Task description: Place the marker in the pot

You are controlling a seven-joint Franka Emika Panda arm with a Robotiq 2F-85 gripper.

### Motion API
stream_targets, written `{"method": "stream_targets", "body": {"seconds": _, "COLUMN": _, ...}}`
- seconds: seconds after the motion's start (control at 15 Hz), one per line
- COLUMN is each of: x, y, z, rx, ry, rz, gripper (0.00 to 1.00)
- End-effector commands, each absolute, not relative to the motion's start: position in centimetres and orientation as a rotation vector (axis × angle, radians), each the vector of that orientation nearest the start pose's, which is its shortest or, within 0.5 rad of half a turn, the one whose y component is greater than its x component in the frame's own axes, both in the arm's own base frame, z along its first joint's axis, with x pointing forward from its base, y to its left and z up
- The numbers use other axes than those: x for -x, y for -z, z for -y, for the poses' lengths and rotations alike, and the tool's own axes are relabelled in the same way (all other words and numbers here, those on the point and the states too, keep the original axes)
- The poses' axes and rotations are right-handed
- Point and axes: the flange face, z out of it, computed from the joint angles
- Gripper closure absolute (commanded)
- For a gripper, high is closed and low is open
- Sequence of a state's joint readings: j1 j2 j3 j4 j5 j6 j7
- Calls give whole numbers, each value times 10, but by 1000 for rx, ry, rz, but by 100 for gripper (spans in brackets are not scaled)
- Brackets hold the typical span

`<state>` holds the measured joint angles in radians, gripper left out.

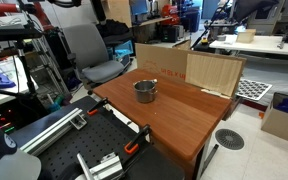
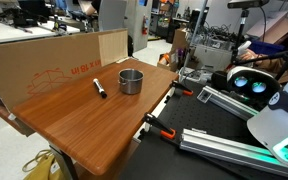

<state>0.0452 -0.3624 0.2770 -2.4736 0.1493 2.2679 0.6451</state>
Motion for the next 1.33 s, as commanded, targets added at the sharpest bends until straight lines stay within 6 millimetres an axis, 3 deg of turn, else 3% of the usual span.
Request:
{"method": "stream_targets", "body": {"seconds": 0.0, "x": -453, "y": -431, "z": -139, "rx": 2922, "ry": 145, "rz": -737, "gripper": 0}}
{"method": "stream_targets", "body": {"seconds": 0.33, "x": -495, "y": -427, "z": -132, "rx": 2891, "ry": 144, "rz": -813, "gripper": 0}}
{"method": "stream_targets", "body": {"seconds": 0.67, "x": -527, "y": -410, "z": -138, "rx": 2871, "ry": 145, "rz": -866, "gripper": 0}}
{"method": "stream_targets", "body": {"seconds": 1.27, "x": -574, "y": -340, "z": -138, "rx": 2995, "ry": 139, "rz": -999, "gripper": 0}}
